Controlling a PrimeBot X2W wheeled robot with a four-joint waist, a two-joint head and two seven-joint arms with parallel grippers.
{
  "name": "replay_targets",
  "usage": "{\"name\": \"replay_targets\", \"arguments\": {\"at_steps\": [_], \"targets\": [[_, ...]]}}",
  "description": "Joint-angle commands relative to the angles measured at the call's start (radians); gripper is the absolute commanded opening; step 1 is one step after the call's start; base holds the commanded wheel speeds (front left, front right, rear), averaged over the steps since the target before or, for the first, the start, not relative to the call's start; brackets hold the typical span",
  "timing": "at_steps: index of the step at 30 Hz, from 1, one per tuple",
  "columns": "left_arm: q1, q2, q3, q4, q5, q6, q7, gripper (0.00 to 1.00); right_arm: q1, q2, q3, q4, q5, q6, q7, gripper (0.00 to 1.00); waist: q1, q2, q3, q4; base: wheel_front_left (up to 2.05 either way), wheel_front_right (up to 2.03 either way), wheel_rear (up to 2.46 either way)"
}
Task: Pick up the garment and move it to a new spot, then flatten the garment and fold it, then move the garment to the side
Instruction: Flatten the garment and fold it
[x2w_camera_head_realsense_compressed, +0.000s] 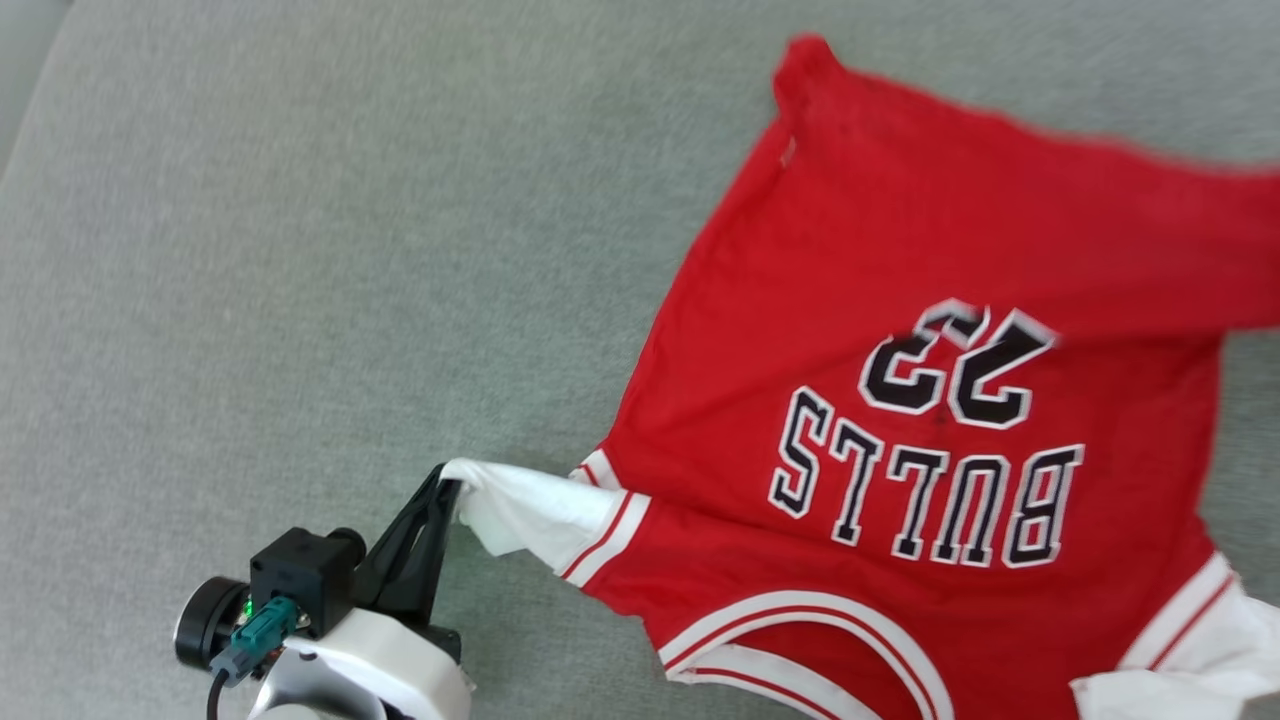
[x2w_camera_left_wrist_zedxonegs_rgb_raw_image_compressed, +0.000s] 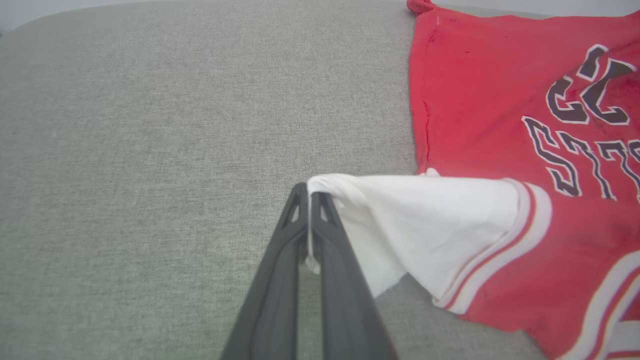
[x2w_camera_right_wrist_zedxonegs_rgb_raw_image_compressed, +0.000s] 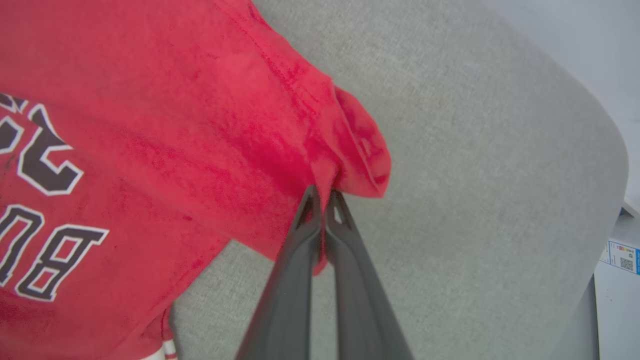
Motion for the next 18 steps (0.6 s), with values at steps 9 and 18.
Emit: {"name": "replay_targets", "arguments": {"at_steps": [9, 18], "targets": [[0.076, 0.029, 0.018, 0.015, -0.026, 0.017, -0.004, 0.00, 0.422, -0.127, -0.026, -0.077, 0.117, -0.001, -0.106, 0.00, 0.0001, 0.0000, -0.145, -0.106, 0.00, 0.00, 0.00], [0.111, 0.028, 0.027, 0.024, -0.032, 0.007, -0.005, 0.00, 0.850, -0.034, -0.166, -0.054, 0.187, -0.001, -0.251, 0.00, 0.0001, 0.0000, -0.177, -0.130, 0.00, 0.00, 0.00]]}}
